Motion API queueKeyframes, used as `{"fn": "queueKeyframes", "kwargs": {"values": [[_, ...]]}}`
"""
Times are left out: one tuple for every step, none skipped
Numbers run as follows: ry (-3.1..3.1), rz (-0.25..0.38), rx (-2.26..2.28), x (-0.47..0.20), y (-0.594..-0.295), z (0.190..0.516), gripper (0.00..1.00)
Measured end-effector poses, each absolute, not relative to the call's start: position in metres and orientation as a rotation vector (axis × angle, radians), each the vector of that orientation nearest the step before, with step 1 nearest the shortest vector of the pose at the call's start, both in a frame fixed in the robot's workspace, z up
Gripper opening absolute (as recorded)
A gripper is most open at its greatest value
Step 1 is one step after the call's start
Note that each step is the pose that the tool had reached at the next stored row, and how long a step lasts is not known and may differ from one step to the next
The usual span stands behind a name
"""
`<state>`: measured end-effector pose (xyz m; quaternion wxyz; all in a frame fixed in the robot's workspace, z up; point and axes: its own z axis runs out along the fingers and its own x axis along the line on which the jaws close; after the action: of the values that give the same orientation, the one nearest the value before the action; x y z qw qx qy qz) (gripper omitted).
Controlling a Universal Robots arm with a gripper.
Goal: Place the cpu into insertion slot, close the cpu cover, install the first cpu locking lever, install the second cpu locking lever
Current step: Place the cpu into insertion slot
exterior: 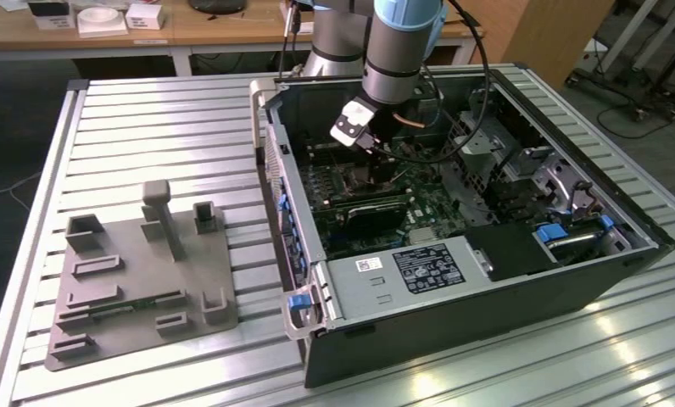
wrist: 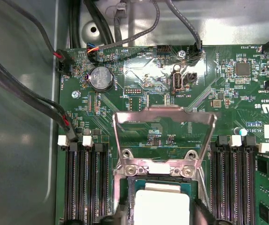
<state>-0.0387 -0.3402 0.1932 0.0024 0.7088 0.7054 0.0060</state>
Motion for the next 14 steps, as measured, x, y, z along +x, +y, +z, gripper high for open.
{"fn": "queueKeyframes", "kwargs": {"values": [[2.213, 0.018, 2.223, -0.0387, -0.3402, 0.1933, 0.6], [2.213, 0.018, 2.223, -0.0387, -0.3403, 0.1933, 0.6], [2.213, 0.019, 2.223, -0.0387, -0.3402, 0.1932, 0.6], [2.213, 0.019, 2.223, -0.0387, -0.3402, 0.1932, 0.54], [2.214, 0.019, 2.222, -0.0387, -0.3402, 0.1932, 0.54], [2.215, 0.019, 2.221, -0.0387, -0.3402, 0.1932, 0.54], [2.217, 0.019, 2.219, -0.0388, -0.3402, 0.1932, 0.54], [2.218, 0.019, 2.218, -0.0391, -0.3402, 0.1932, 0.54], [2.219, 0.019, 2.217, -0.0394, -0.3401, 0.1933, 0.54], [2.219, 0.019, 2.217, -0.0395, -0.3402, 0.1936, 0.54], [2.219, 0.02, 2.217, -0.0396, -0.3402, 0.1939, 0.54], [2.219, 0.02, 2.217, -0.0396, -0.3402, 0.1941, 0.54], [2.219, 0.02, 2.217, -0.0397, -0.3403, 0.1941, 0.54], [2.219, 0.019, 2.217, -0.0397, -0.3403, 0.1942, 0.54]]}}
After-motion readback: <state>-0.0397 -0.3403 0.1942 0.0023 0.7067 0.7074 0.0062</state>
